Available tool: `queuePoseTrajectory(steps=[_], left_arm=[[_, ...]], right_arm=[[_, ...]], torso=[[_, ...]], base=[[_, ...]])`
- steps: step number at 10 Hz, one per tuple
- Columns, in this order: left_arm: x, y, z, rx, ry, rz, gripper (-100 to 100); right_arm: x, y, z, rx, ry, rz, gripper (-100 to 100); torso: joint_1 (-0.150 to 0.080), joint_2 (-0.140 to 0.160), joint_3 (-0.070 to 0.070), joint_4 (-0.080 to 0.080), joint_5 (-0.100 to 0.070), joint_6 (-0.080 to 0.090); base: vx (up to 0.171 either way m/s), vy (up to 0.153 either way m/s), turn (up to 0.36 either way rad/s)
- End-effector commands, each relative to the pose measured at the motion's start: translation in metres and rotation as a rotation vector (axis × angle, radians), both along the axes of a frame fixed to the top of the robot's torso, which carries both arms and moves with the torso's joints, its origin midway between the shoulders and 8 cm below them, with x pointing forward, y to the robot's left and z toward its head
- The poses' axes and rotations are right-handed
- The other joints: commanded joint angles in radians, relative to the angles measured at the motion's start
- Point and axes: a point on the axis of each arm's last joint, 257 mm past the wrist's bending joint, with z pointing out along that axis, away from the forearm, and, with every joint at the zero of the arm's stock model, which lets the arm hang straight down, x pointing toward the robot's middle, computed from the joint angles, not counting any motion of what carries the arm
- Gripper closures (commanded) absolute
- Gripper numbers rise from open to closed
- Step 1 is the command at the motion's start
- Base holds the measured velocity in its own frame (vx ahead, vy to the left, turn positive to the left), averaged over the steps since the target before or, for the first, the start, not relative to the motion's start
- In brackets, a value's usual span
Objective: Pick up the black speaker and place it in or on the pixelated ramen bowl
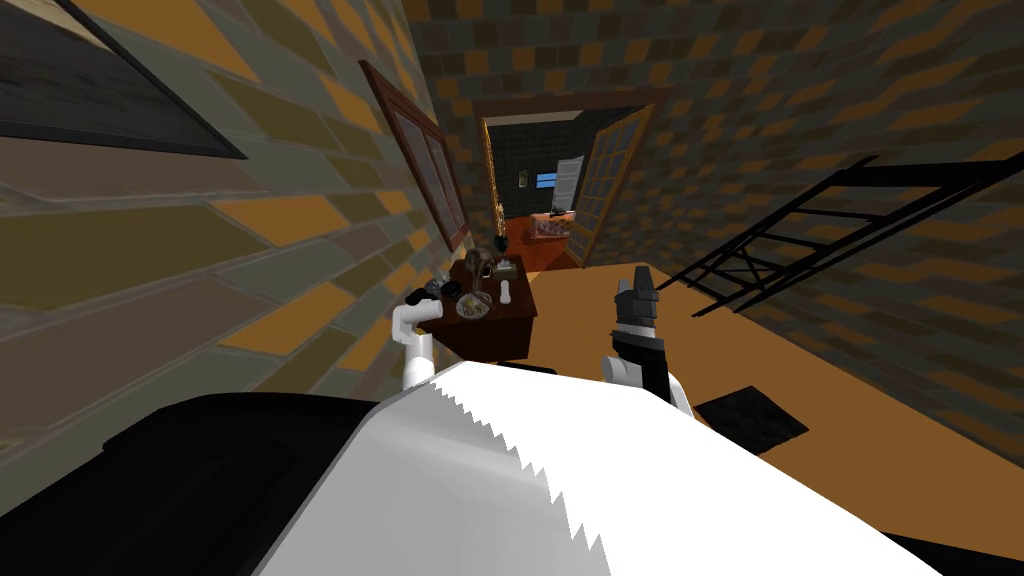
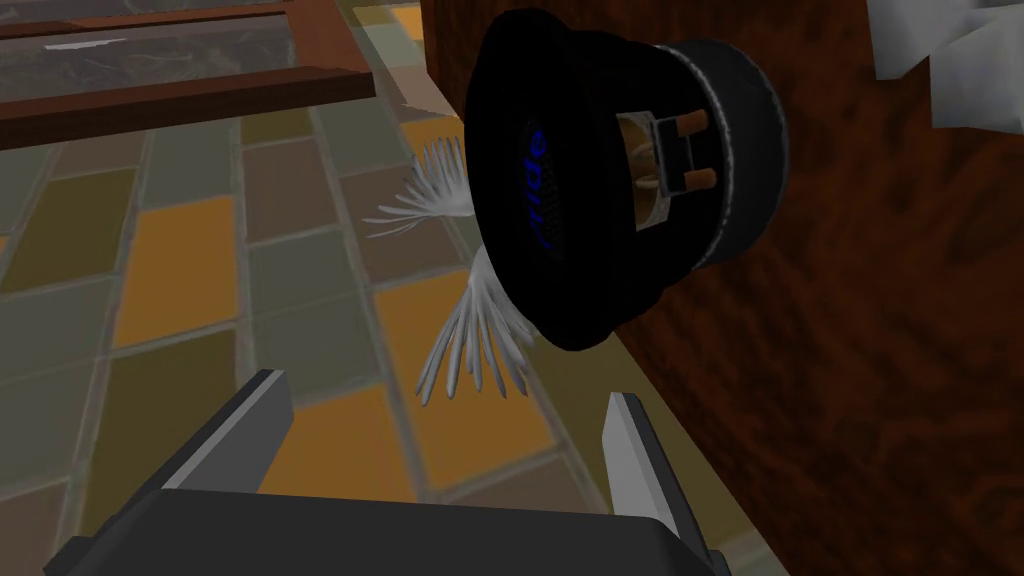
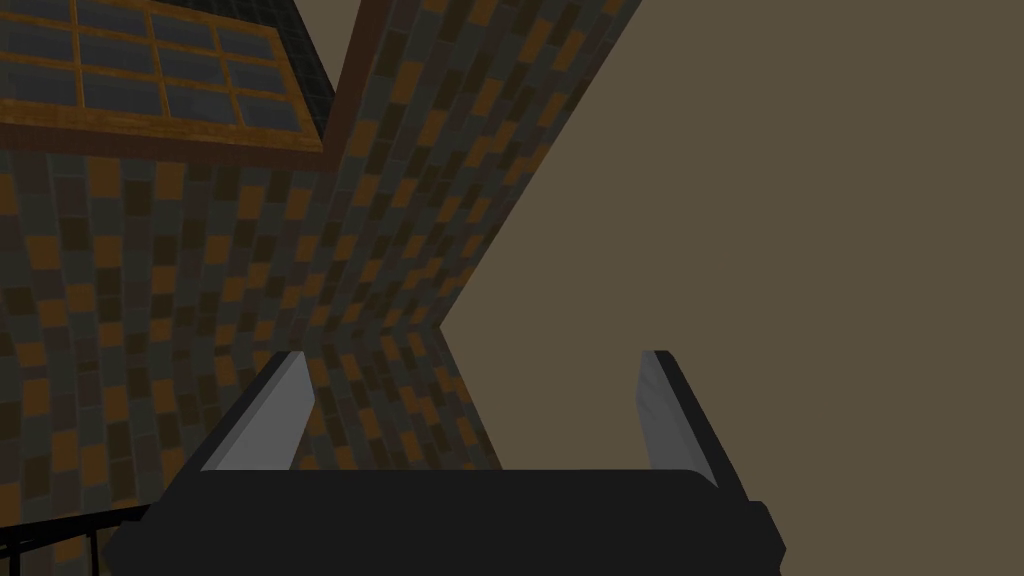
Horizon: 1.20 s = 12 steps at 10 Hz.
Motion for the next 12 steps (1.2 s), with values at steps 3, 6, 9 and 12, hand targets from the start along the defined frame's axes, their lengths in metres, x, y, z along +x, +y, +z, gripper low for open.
queuePoseTrajectory(steps=[3,6,9,12], left_arm=[[-0.01,0.01,-0.018,-0.046,0.072,0.038,-100],[-0.019,0.021,-0.031,-0.088,0.135,0.078,-100],[-0.027,0.03,-0.039,-0.123,0.187,0.113,-100],[-0.037,0.038,-0.046,-0.156,0.24,0.144,-100]], right_arm=[[0.0,0.0,0.0,0.0,0.0,0.0,0],[0.0,0.0,0.0,0.0,0.0,0.0,0],[0.0,0.0,0.0,0.0,0.0,0.0,0],[0.0,0.0,0.0,0.0,0.0,0.0,0]], torso=[[0.0,0.0,0.0,0.0,0.0,0.0],[0.001,0.0,0.0,0.0,0.0,0.0],[0.001,0.0,0.0,0.0,0.0,0.0],[0.001,0.0,0.0,0.0,0.0,0.0]], base=[[0.008,-0.03,-0.046],[0.01,-0.031,-0.052],[0.015,-0.031,-0.056],[0.014,-0.027,-0.037]])
